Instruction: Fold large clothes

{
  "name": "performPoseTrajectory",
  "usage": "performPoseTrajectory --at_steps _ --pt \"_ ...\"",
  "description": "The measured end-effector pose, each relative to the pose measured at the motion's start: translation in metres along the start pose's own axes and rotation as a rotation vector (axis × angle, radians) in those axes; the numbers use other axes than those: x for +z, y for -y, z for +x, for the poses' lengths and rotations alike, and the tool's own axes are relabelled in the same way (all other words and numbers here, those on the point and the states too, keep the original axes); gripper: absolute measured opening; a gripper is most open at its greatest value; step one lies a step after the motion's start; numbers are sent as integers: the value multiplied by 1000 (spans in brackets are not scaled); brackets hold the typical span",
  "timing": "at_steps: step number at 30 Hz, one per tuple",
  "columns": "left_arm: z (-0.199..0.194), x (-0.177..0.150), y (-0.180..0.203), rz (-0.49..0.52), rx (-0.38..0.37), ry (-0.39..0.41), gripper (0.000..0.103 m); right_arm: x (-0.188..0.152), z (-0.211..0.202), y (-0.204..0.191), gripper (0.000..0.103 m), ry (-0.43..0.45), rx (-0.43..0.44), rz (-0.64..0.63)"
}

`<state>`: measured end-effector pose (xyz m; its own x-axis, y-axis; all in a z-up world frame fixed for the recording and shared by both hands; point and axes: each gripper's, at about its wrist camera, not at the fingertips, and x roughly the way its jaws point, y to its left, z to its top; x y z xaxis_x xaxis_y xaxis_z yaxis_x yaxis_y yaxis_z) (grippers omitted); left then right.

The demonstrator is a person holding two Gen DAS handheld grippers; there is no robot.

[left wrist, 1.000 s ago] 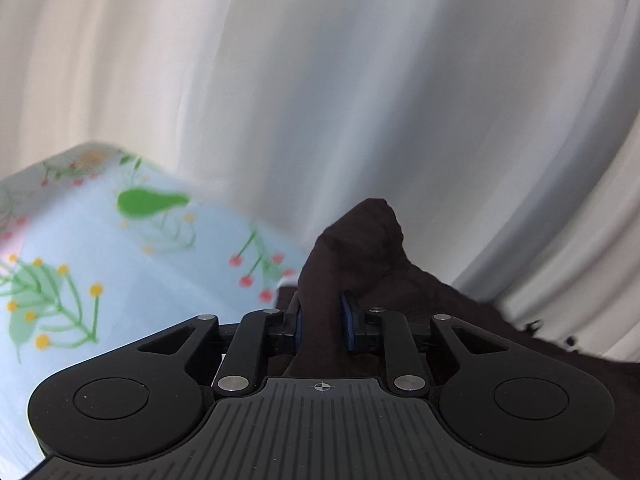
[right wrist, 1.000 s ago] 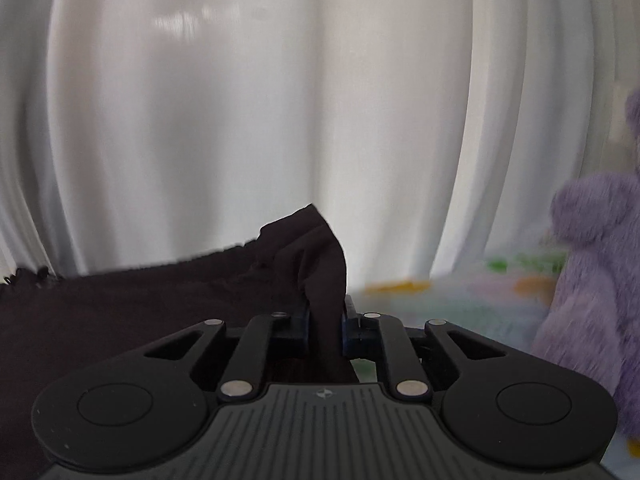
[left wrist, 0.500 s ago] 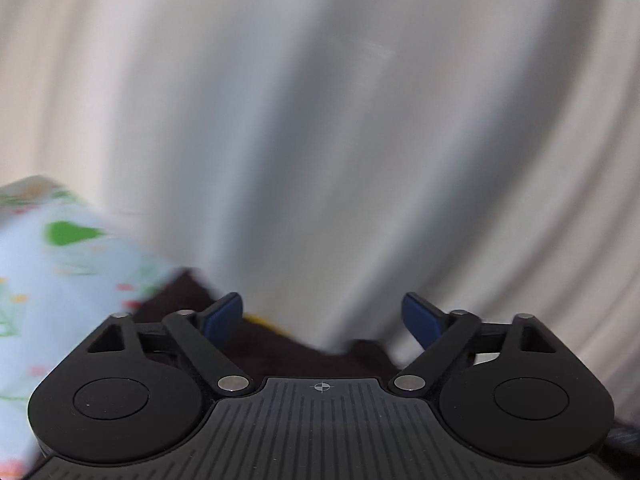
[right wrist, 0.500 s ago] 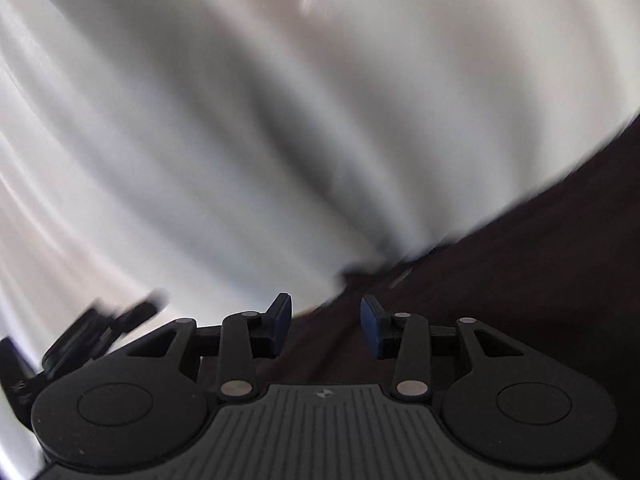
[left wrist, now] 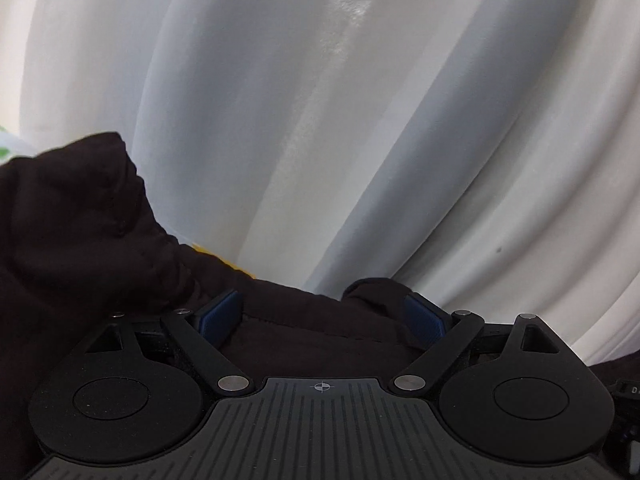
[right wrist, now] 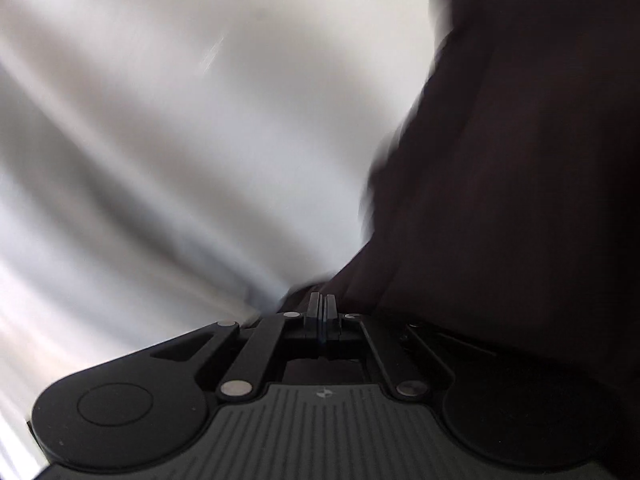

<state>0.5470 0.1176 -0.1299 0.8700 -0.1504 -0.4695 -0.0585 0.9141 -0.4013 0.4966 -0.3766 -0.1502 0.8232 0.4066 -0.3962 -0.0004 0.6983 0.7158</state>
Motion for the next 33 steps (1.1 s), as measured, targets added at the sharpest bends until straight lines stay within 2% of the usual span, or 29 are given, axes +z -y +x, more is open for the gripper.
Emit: performPoseTrajectory --at_steps 4,8,10,11,13,15,16,17,18,20,22,24,25,27,28,29,30,31,32,33 --pt "4 9 -16 -24 -83 -19 88 20 -14 23 0 31 -6 -1" --pt "0 10 -44 -136 -154 -1 67 38 -39 57 0 113 -32 77" --pt "-2 9 -53 -182 -184 9 63 43 -49 69 0 152 -64 105" --pt "-2 8 -56 -200 -198 15 62 45 -53 73 0 173 -93 117" --pt "0 8 -59 -219 -217 19 63 44 -57 76 0 188 -92 139" --pt "-2 8 -59 -220 -226 20 66 43 -58 64 0 182 -138 102" --pt "-3 9 -58 -212 -229 14 68 42 -59 49 3 177 -169 59" --pt "-4 10 -54 -195 -229 2 76 39 -62 29 5 177 -198 1" --pt "-10 14 -48 -160 -215 -19 84 28 -58 1 12 179 -196 -50" --pt "-23 18 -21 -74 -158 -46 98 18 -59 -36 13 153 -93 -66" --pt "-39 17 12 13 -216 -6 100 -3 -40 -76 14 35 45 -50" --pt "-44 12 48 115 -264 41 102 -34 -9 -106 14 -125 185 -32" --pt "-42 8 63 181 -240 51 102 -46 2 -113 14 -165 214 -57" --pt "-29 2 76 295 -139 11 102 -63 17 -115 14 -169 175 -189" --pt "-22 0 71 316 -93 -4 102 -58 21 -100 12 -156 144 -225" --pt "-19 -1 61 315 -53 -7 102 -54 20 -81 10 -139 129 -200" --pt "-17 1 45 292 -19 -5 102 -44 17 -57 0 -124 124 -115" --pt "-21 2 21 247 19 0 102 -33 12 -38 0 -97 109 -48" --pt "-21 6 -3 148 27 -3 95 -23 4 -26 0 -54 85 -29" --pt "-27 7 -30 11 -47 5 86 -16 -3 -21 0 -22 50 -53"
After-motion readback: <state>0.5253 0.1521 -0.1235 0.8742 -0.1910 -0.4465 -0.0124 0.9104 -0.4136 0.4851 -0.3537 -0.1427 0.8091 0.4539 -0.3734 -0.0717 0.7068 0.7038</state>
